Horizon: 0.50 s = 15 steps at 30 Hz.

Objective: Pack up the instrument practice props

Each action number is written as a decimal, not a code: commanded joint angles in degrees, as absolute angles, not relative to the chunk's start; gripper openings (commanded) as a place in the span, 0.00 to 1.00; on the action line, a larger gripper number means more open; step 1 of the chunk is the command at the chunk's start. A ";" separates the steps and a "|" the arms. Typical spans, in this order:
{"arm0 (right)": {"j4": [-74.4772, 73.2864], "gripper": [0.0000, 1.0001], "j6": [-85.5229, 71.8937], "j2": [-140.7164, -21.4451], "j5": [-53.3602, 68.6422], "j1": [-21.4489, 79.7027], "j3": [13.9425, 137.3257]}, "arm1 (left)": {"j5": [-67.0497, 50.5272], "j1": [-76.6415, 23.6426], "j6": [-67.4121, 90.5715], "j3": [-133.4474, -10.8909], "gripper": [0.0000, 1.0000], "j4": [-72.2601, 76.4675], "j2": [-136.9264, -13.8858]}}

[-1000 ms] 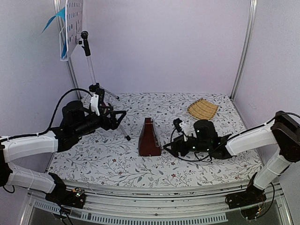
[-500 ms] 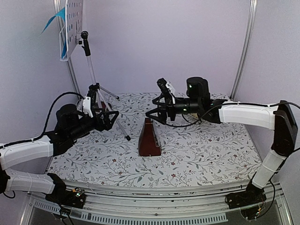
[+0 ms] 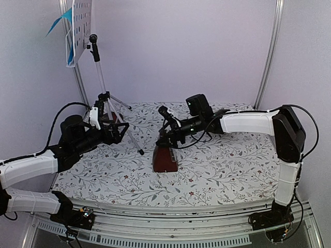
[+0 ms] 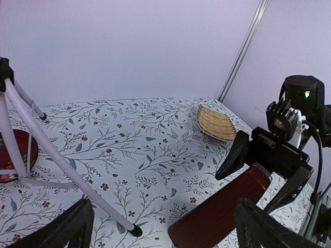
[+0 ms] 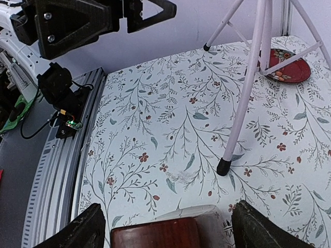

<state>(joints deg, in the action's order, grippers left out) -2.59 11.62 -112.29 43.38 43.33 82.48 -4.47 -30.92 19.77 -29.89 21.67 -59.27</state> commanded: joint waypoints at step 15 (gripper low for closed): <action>13.55 0.55 -2.71 -103.85 4.98 43.21 65.65 | -5.67 -28.75 20.17 -29.00 0.97 21.51 -60.34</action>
